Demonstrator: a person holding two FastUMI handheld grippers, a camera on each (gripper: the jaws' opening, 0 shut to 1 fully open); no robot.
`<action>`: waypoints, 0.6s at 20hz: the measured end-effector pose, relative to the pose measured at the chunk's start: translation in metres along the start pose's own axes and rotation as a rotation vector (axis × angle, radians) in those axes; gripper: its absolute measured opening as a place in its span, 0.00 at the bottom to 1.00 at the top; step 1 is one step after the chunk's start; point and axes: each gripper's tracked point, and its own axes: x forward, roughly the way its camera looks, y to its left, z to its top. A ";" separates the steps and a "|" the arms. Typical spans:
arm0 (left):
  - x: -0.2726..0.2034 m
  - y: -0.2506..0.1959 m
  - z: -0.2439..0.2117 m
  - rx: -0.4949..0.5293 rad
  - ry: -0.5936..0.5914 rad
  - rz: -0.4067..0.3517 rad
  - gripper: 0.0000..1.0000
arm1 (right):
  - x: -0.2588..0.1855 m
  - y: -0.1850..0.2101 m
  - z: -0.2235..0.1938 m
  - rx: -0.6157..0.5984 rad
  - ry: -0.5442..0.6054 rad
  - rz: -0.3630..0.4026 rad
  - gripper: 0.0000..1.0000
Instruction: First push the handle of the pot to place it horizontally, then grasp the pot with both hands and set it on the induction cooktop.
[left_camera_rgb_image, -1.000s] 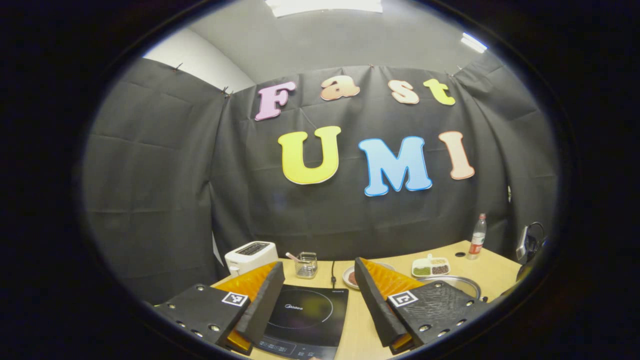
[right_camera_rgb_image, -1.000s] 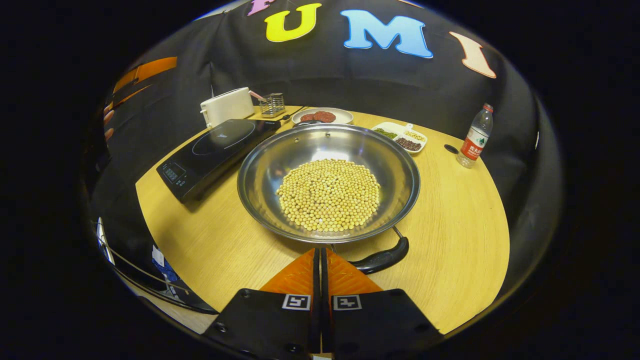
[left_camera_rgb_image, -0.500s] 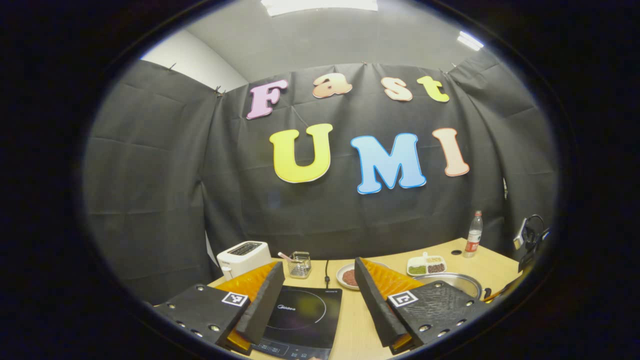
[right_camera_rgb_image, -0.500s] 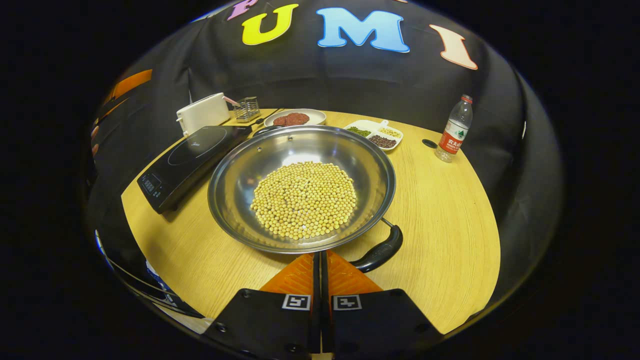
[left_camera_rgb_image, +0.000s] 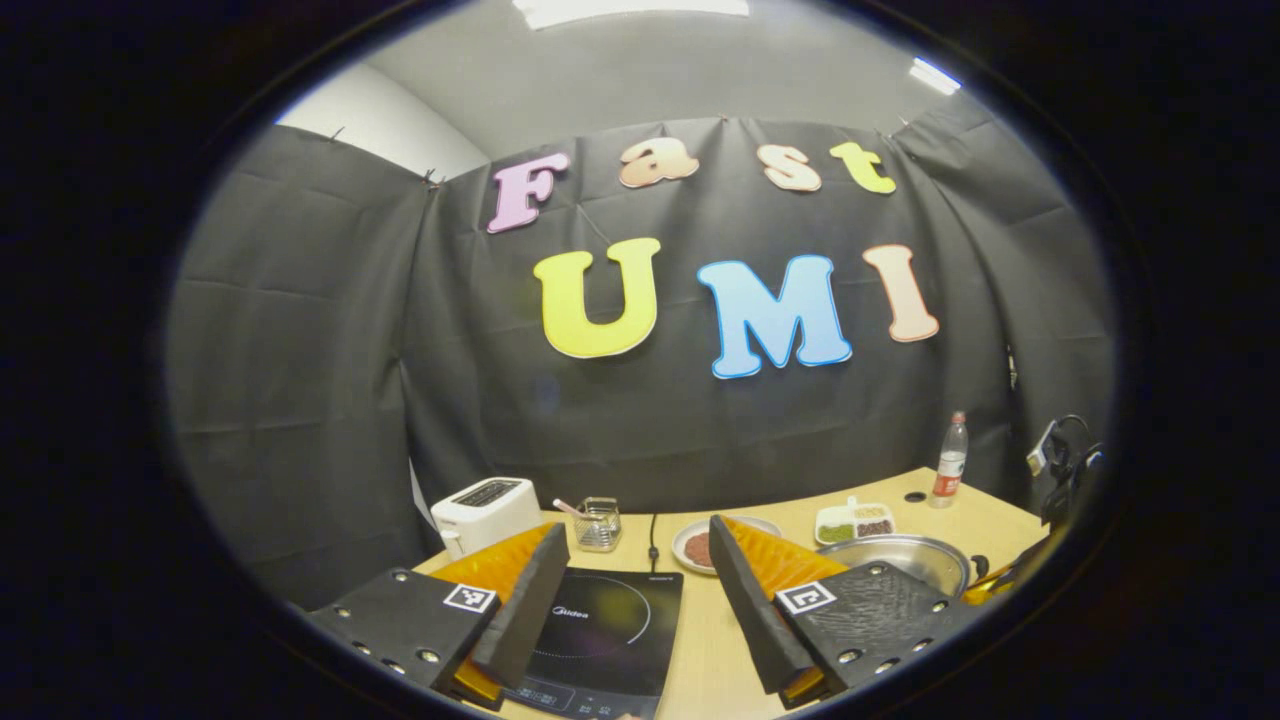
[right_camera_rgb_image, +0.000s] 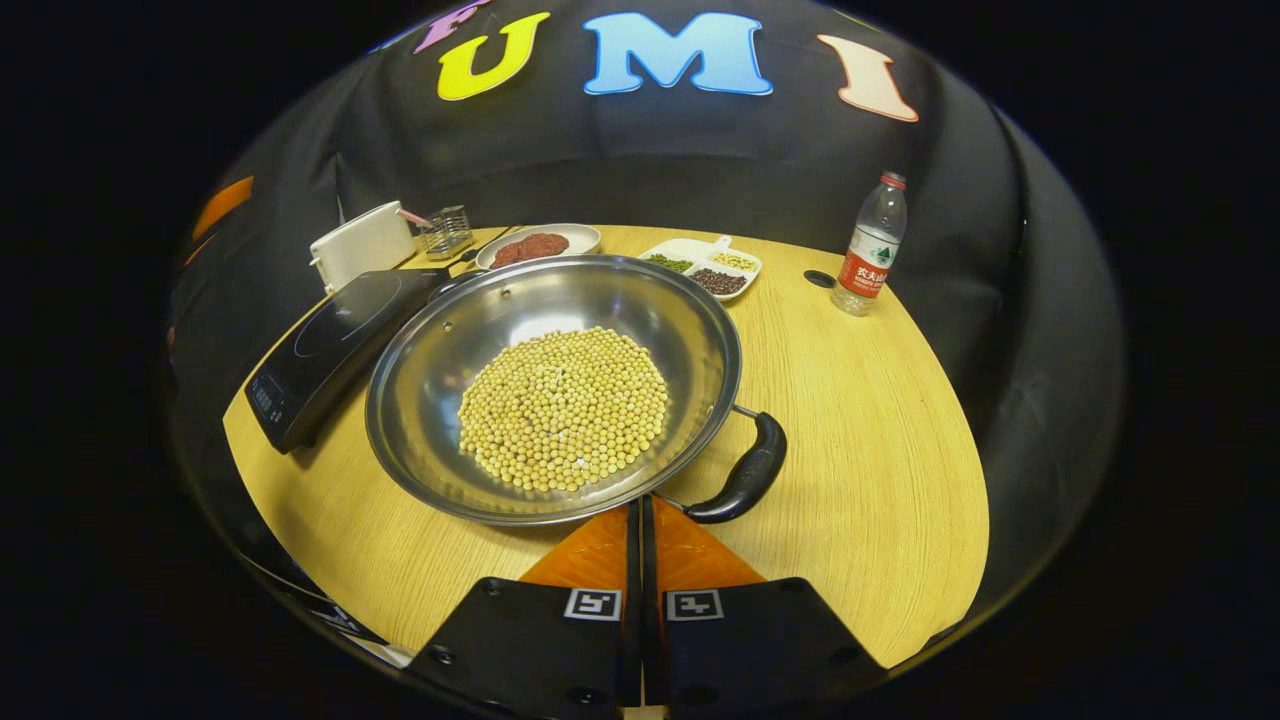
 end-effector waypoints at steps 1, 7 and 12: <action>0.001 -0.001 0.000 0.002 0.001 -0.002 0.86 | 0.002 -0.002 0.002 0.005 0.000 -0.003 0.00; 0.005 -0.009 -0.004 0.015 0.016 -0.011 0.86 | 0.014 -0.015 0.008 0.019 -0.004 -0.022 0.02; 0.008 -0.010 -0.007 0.020 0.027 -0.002 0.86 | 0.024 -0.027 0.017 0.026 -0.011 -0.036 0.03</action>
